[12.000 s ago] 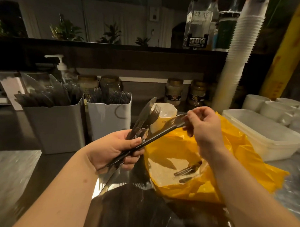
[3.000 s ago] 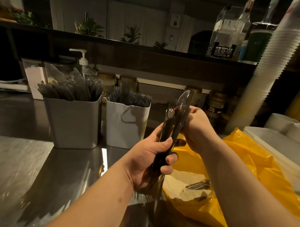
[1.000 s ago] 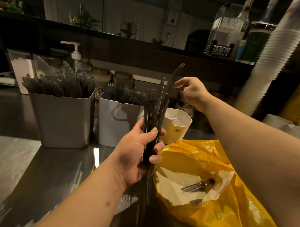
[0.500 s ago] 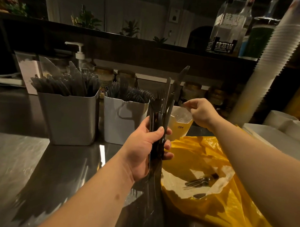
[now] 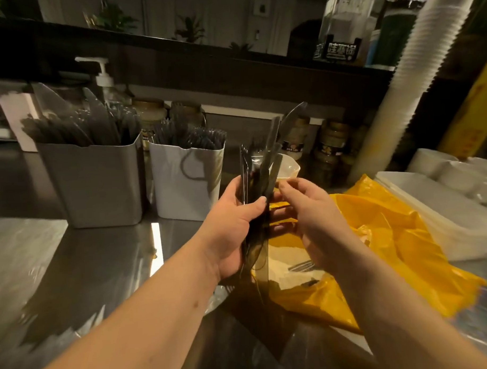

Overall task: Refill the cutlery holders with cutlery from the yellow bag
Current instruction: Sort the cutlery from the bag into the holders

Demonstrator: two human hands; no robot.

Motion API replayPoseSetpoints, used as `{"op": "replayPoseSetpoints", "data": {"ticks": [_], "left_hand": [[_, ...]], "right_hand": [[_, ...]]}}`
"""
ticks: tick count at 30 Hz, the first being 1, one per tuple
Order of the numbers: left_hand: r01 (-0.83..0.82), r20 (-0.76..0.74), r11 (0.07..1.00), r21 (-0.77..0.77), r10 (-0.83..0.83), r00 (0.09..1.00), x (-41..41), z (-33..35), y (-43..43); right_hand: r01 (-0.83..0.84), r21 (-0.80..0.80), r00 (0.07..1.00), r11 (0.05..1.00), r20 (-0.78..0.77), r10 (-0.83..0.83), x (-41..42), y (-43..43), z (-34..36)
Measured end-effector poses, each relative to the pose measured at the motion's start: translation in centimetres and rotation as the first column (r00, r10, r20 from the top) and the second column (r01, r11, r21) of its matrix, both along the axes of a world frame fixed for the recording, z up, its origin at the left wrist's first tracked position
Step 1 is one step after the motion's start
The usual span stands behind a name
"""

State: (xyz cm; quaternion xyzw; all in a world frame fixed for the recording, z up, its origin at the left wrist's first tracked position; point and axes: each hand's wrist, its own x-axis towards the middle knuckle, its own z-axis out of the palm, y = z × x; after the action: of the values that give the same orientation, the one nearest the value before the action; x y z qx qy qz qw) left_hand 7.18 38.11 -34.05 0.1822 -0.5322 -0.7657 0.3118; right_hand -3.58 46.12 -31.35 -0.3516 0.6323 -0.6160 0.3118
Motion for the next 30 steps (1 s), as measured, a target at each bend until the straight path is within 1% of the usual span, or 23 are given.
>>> {"op": "replayPoseSetpoints", "data": {"ticks": [2, 4, 5, 6, 7, 8, 9, 10, 11, 12, 13, 15, 17, 18, 20, 22, 24, 25, 27, 29, 30], "left_hand": [[-0.021, 0.043, 0.999, -0.038, 0.022, 0.999, -0.3, -0.4, 0.1], [-0.042, 0.056, 0.997, -0.060, 0.045, 0.997, -0.6, -0.5, 0.1], [-0.053, 0.048, 0.997, -0.052, 0.055, 0.997, -0.7, -0.7, 0.1], [-0.068, 0.026, 0.997, -0.034, 0.069, 0.997, -0.7, -0.7, 0.1], [-0.085, -0.004, 0.996, -0.013, 0.085, 0.996, -0.7, -0.6, 0.1], [-0.101, -0.034, 0.995, 0.001, 0.101, 0.994, -0.6, -0.5, 0.1], [-0.114, -0.061, 0.993, 0.016, 0.115, 0.991, -0.5, -0.4, 0.2], [-0.131, -0.090, 0.991, 0.029, 0.133, 0.987, -0.5, -0.2, 0.2], [-0.150, -0.114, 0.988, 0.034, 0.153, 0.982, -0.4, 0.0, 0.2], [-0.172, -0.126, 0.985, 0.029, 0.175, 0.976, -0.4, 0.1, 0.1], [-0.193, -0.135, 0.981, 0.023, 0.195, 0.972, -0.4, 0.1, 0.1], [-0.239, -0.134, 0.971, 0.023, 0.240, 0.961, -0.4, 0.1, 0.0], [-0.284, -0.139, 0.959, 0.026, 0.285, 0.949, -0.3, 0.2, -0.2], [-0.304, -0.148, 0.952, 0.029, 0.305, 0.941, -0.2, 0.3, -0.4], [-0.331, -0.159, 0.943, 0.036, 0.332, 0.930, 0.0, 0.4, -0.9], [-0.340, -0.148, 0.940, 0.029, 0.341, 0.928, 0.2, 0.3, -1.2], [-0.335, -0.135, 0.942, 0.012, 0.333, 0.933, 0.2, 0.3, -1.3], [-0.323, -0.135, 0.946, 0.010, 0.321, 0.937, 0.3, 0.3, -1.2], [-0.284, -0.139, 0.959, 0.012, 0.283, 0.949, 0.2, 0.4, -0.8], [-0.247, -0.133, 0.969, 0.010, 0.247, 0.960, 0.2, 0.5, -0.7], [-0.232, -0.136, 0.973, 0.016, 0.232, 0.963, 0.2, 0.5, -0.6]], "right_hand": [[0.055, -0.029, 0.998, 0.998, 0.009, -0.055, 0.1, 0.0, -0.7], [0.131, -0.071, 0.989, 0.989, -0.059, -0.136, 0.1, -0.1, -1.4], [0.181, -0.095, 0.974, 0.979, -0.119, -0.191, -0.1, 0.0, -1.8], [0.215, -0.123, 0.946, 0.969, -0.222, -0.238, -0.4, 0.1, -2.1], [0.190, -0.128, 0.907, 0.973, -0.356, -0.224, -0.9, 0.4, -2.4], [0.095, -0.075, 0.862, 0.993, -0.492, -0.120, -1.5, 0.6, -2.5], [-0.031, 0.054, 0.810, 0.998, -0.584, 0.057, -1.7, 1.0, -2.6], [-0.140, 0.212, 0.749, 0.967, -0.616, 0.243, -1.7, 1.3, -2.6], [-0.191, 0.329, 0.698, 0.925, -0.617, 0.364, -1.6, 1.5, -2.6], [-0.189, 0.384, 0.676, 0.904, -0.617, 0.404, -1.5, 1.5, -2.6], [-0.167, 0.393, 0.688, 0.904, -0.611, 0.393, -1.2, 1.4, -2.5], [-0.155, 0.380, 0.740, 0.912, -0.566, 0.362, -0.6, 1.3, -2.3], [-0.140, 0.381, 0.764, 0.914, -0.546, 0.345, -0.5, 1.5, -1.9], [-0.130, 0.376, 0.779, 0.917, -0.534, 0.330, -0.7, 1.6, -1.6], [-0.099, 0.327, 0.852, 0.940, -0.461, 0.250, -1.5, 1.9, -1.0], [-0.035, 0.214, 0.935, 0.976, -0.337, 0.108, -2.5, 2.1, -0.5], [0.094, 0.070, 0.965, 0.993, -0.250, -0.074, -3.6, 2.0, 0.2], [0.169, 0.022, 0.955, 0.985, -0.250, -0.159, -4.2, 1.7, 0.5], [0.297, -0.054, 0.895, 0.953, -0.332, -0.298, -6.0, 0.3, 1.1], [0.385, -0.145, 0.780, 0.912, -0.478, -0.405, -8.2, -1.9, 1.9], [0.410, -0.184, 0.696, 0.893, -0.569, -0.438, -9.2, -3.2, 2.3]]}}
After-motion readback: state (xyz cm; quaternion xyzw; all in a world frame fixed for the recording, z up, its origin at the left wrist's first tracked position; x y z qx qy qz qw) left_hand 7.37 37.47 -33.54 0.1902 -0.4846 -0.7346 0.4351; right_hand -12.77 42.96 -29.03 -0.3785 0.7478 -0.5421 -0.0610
